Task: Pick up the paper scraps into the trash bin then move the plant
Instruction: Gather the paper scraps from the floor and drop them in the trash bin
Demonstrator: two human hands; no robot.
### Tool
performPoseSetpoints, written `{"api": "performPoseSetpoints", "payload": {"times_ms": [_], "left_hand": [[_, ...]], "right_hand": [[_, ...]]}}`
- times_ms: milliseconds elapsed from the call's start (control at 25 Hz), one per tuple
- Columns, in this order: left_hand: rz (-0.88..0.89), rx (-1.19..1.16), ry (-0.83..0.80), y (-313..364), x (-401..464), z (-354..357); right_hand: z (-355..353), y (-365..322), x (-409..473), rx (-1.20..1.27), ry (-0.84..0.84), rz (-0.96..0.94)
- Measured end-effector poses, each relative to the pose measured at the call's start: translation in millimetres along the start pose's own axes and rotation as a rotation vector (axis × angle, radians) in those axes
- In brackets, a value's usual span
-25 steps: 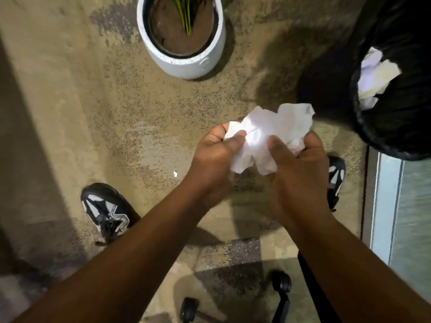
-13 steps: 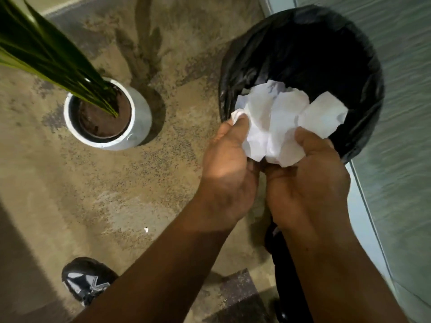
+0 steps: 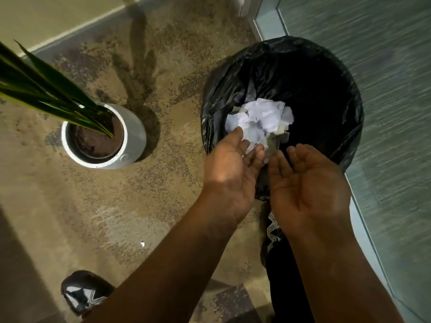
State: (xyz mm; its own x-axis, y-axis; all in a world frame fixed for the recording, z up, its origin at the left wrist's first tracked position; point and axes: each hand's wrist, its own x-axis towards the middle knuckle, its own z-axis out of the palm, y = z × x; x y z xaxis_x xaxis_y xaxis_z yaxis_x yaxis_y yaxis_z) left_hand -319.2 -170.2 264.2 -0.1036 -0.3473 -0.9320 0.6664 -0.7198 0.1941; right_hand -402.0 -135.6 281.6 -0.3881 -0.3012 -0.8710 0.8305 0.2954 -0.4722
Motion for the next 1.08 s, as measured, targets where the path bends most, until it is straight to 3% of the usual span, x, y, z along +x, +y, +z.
{"api": "performPoseSetpoints", "payload": {"times_ms": [280, 480, 640, 840, 960, 1080], "left_hand": [[0.016, 0.059, -0.045, 8, 6, -37], [0.172, 0.07, -0.1, 31, 14, -122], [0.248, 0.382, 0.226, 39, 38, -246], [0.082, 0.724, 0.57, 12, 64, -412], [0.024, 0.887, 0.577, -4, 79, -471], [0.101, 1.134, 0.474, -18, 102, -498]], "right_hand": [[3, 30, 3, -0.04, -0.135, 0.015], [8, 82, -11, -0.204, -0.319, 0.07], [3, 144, -23, -0.502, -0.436, 0.119], [-29, 243, -22, -0.914, -0.475, 0.175], [-43, 304, 4, -1.28, -0.539, 0.138], [-52, 360, 51, -1.776, -0.58, -0.001]]}}
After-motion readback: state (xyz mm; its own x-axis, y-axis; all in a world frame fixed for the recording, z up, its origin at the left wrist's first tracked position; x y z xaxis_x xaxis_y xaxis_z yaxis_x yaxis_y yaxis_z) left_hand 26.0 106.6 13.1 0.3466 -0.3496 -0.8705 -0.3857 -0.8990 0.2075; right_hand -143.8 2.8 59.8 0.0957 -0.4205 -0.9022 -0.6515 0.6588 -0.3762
